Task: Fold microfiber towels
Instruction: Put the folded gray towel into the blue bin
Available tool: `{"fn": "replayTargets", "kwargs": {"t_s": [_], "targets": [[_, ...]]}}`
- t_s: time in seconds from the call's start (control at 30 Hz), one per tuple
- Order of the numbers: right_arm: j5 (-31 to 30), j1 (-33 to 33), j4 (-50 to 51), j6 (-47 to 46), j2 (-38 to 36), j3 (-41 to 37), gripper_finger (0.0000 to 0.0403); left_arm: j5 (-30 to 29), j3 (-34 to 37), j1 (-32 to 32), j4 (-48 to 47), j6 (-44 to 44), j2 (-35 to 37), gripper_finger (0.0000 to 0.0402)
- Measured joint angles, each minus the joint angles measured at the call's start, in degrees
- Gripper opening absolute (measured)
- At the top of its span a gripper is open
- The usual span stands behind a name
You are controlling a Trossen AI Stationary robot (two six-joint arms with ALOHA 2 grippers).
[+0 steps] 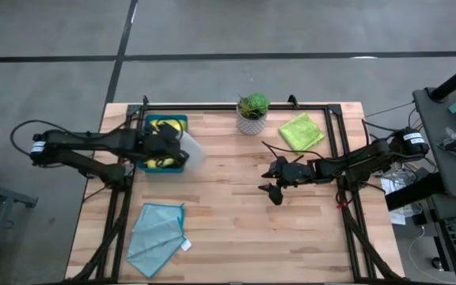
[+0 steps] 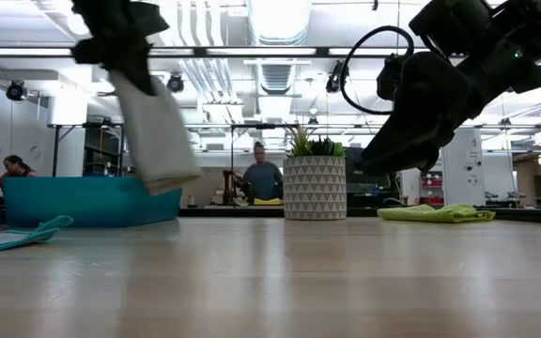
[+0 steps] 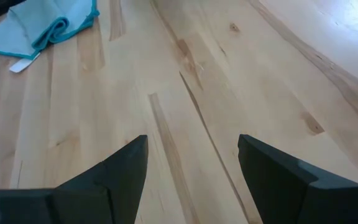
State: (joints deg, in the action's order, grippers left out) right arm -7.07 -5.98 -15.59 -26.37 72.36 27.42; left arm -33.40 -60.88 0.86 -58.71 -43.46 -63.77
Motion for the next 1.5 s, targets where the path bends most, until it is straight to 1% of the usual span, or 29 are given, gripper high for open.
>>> {"fn": "replayTargets", "kwargs": {"t_s": [0.07, 0.2, 0.4, 0.57, 0.8, 0.97, 1.27, 1.5], "targets": [[0.0, 0.0, -0.2, 0.0, 0.0, 0.0, 0.0238, -1.5, 0.4, 1.0, -3.2, -1.4, 1.3, 0.0010], [0.0, 0.0, -0.2, 0.0, 0.0, 0.0, 0.0238, -2.0, 1.5, 3.2, -6.9, -2.7, 3.3, 0.0010], [0.0, 0.0, -0.1, -0.2, 0.0, 0.0, 0.0238, -2.0, 4.6, 6.6, -8.1, -2.7, 4.2, 0.0010], [0.0, 0.0, -0.2, -0.2, 0.0, 0.0, 0.0238, -2.1, 8.7, 9.3, -8.2, -2.8, 3.9, 0.0010], [0.0, 0.0, -0.2, -0.2, 0.0, 0.0, 0.0238, -3.6, 12.8, 12.0, -7.8, -2.8, 3.8, 0.0010], [0.0, 0.0, -0.2, -0.2, 0.0, 0.0, 0.0238, -3.7, 15.2, 13.1, -7.8, -2.8, 3.8, 0.0010], [0.0, 0.0, -0.2, -0.2, 0.0, 0.0, 0.0238, -3.0, 20.2, 13.2, -7.0, -4.3, 3.8, 0.0011], [0.0, 0.0, -0.3, -0.2, 0.0, 0.0, 0.0238, -2.9, 20.9, 13.3, -5.7, -4.4, 3.8, 0.0029]]}}
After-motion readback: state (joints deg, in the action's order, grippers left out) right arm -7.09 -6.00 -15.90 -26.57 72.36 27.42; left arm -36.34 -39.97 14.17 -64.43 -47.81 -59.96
